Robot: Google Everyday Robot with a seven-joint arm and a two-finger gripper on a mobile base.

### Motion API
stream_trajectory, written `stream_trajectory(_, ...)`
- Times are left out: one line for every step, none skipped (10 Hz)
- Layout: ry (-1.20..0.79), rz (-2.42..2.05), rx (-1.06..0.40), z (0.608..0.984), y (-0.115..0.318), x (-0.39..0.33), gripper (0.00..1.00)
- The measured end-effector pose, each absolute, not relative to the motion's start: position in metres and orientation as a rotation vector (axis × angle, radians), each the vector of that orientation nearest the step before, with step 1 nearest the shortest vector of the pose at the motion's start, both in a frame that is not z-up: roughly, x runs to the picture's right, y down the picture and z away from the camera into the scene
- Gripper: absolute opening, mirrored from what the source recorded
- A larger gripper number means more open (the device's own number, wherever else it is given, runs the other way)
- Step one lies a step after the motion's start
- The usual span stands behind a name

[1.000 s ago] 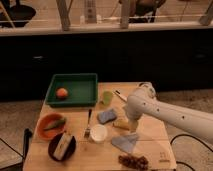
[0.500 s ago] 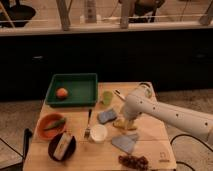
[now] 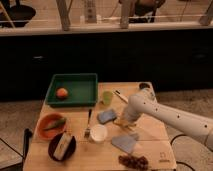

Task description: Place banana in tray

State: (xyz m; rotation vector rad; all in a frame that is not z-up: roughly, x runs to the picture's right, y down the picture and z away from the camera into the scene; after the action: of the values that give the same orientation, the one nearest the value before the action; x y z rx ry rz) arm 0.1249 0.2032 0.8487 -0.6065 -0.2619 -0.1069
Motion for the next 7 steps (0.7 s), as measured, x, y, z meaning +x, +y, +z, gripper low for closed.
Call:
stream_trajectory(-0.261, -0.108, -0.608, 0.848, 0.203, 0.125, 0.0)
stream_trajectory(-0.26, -0.108, -0.609, 0.847, 0.203, 0.126, 0.0)
stream_trajectory(-0.261, -0.105, -0.606, 0.846, 0.203, 0.128, 0.0)
stream_trajectory(-0.252, -0.103, -0.596, 0.841, 0.202, 0.138, 0.0)
stream_trajectory(-0.251, -0.109, -0.583, 0.836, 0.199, 0.138, 0.0)
stream_trajectory(-0.248, -0.12, -0.564, 0.827, 0.191, 0.134, 0.0)
stream_trajectory(-0.233, -0.13, -0.539, 0.81, 0.18, 0.136, 0.0)
